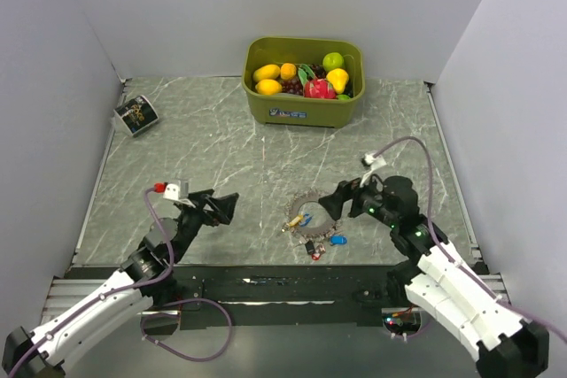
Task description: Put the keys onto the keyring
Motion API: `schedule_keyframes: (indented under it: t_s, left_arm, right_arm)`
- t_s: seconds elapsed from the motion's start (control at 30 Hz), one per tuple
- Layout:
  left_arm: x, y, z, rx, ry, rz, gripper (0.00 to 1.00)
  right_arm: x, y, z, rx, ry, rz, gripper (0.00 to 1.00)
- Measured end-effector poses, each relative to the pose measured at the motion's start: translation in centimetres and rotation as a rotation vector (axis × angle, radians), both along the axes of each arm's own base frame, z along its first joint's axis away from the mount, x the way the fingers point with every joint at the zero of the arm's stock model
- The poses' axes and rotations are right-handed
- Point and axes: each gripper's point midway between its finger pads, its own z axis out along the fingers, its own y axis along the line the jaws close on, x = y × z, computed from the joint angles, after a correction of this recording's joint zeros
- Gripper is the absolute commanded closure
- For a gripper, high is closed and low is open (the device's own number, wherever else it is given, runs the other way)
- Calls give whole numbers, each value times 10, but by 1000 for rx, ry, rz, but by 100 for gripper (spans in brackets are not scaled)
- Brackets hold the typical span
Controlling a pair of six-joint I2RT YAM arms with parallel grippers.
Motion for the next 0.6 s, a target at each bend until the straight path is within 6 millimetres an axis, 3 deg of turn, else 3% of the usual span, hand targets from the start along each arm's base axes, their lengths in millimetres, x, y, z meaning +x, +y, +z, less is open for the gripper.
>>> schedule_keyframes:
  t_s: [0.17,0.33,0.6]
  left_arm:
    - [8,26,-6,-37,94,168,4]
    - [11,40,10,-62,121,256,4]
    - [19,52,20,-46,158,351,4]
  right_arm:
    - [11,-28,5,101,22,-102,1]
    - [20,-47,4,165,72,-167,1]
    - [21,-54,2,198,106,-186,1]
